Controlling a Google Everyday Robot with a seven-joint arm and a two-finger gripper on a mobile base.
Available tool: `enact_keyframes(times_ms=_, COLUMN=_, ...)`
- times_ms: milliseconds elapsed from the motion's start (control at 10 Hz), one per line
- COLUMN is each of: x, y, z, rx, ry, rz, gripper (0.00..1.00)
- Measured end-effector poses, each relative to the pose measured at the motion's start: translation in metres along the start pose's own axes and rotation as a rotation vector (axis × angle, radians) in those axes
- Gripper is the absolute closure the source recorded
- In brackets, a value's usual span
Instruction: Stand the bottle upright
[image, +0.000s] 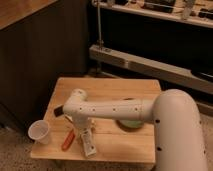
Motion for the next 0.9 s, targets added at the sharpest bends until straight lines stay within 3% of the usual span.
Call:
enact_keyframes(times_ms=200, x=0.001, y=0.002, z=-0.001, rx=-0.011, ry=0.0, rz=-0.008, gripper=0.68)
enact_keyframes(times_ms=300, x=0.0, y=0.001, z=0.001, rx=-0.014, ry=-0.016, rz=-0.012, gripper=0.82)
enact_keyframes(times_ms=500, x=-0.003, y=0.002, z=0.001, rx=-0.025, ry=-0.036, rz=-0.025, gripper=0.97)
enact_keyframes(times_ms=800, x=-0.019, y=0.001, z=-0.035, rx=-0.138, ry=-0.056, rz=-0.14, gripper=1.0)
enact_keyframes(times_ms=900, x=-0.022, y=0.0, z=-0.045, rx=-0.153, ry=-0.065, rz=-0.151, gripper=1.0)
